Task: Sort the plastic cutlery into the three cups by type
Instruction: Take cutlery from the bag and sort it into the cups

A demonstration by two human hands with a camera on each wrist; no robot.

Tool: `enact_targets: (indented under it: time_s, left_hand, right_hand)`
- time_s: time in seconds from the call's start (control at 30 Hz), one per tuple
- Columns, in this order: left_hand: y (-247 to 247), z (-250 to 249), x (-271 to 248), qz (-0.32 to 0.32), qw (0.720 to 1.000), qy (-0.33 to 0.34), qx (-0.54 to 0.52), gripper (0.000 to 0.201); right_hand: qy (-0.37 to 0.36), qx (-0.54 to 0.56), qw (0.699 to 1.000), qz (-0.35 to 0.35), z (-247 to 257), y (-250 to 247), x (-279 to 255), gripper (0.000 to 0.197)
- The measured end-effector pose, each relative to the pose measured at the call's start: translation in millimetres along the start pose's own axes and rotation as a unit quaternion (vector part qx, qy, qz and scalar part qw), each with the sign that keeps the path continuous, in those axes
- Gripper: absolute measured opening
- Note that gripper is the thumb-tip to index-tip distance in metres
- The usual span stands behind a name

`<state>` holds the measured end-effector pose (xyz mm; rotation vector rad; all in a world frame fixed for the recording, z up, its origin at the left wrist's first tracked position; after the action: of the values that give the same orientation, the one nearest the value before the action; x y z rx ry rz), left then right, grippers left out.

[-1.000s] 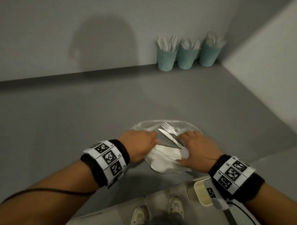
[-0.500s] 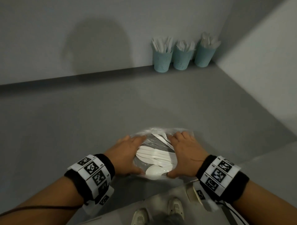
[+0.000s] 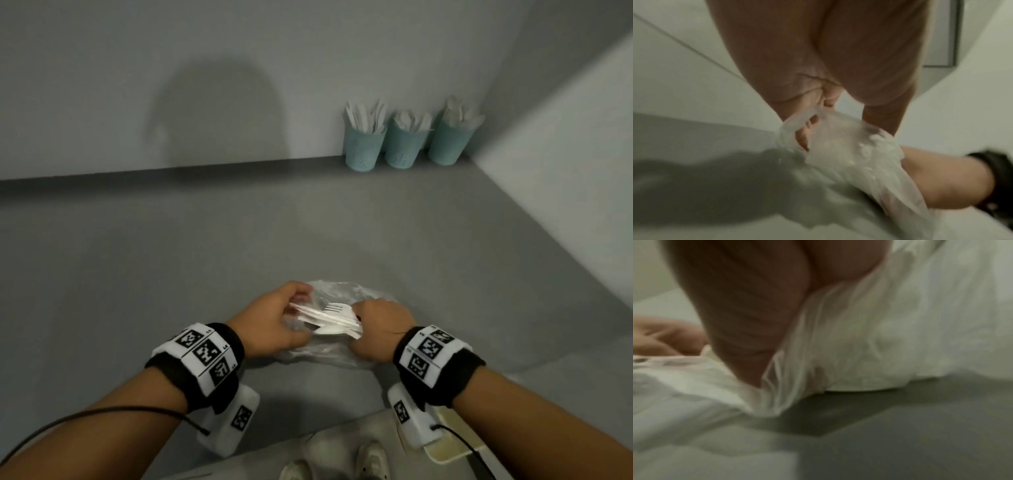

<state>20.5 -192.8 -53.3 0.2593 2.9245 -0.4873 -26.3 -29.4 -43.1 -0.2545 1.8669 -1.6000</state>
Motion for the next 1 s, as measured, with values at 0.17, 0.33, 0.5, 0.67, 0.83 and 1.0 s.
enact_targets:
  time_s: [0.17, 0.33, 0.5, 0.67, 0.83, 1.0]
  left_hand:
    - [-10.0, -19.7, -1.2, -0.040, 0.975, -0.005, -0.217, 0.053]
    - [-7.7, -42.8, 3.4, -0.029, 0.986, 0.021, -0.164, 0.008]
    - [-13.8, -47.0, 13.2, -0.028, 0.998, 0.054, -0.029, 0.008]
    - [-24.0, -74.6, 15.2, -0.111, 0.983, 0.145, -0.009, 0.027]
    - [4.6, -83.0, 21.4, 0.045, 0.980, 0.194, 0.022, 0.057]
    - [-10.6, -63.9, 33.1, -0.008, 0.948, 0.209, 0.242, 0.039]
  right_hand:
    - [0.001, 0.263, 0.965, -0.010, -16.1, -16.8, -5.9, 0.016]
    - [-0.010, 0.519, 0.852, -0.068, -28.5, -47.8, -16.4, 0.015]
    - [0.007, 0.662, 0.745, -0.075, -35.9, -49.9, -12.9, 0.033]
    - [0.056, 0.750, 0.646, -0.131, -38.8, -48.8, -10.2, 0.004]
    - [0.073, 0.734, 0.661, -0.139, -37.9, -51.7, -4.0, 0.014]
    - [0.197, 0.631, 0.713, -0.234, -66.4, -47.0, -2.1, 0.018]
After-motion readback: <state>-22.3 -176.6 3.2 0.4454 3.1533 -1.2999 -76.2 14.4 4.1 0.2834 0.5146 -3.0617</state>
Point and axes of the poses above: each hand's wrist, its own x-axis towards the middle knuckle, its own y-axis out of the palm, z = x × y, the point moved 5 cm from there along x, towards the middle knuckle, and after that the axes turned 13 degrees about -x, right-handed, at the moved point
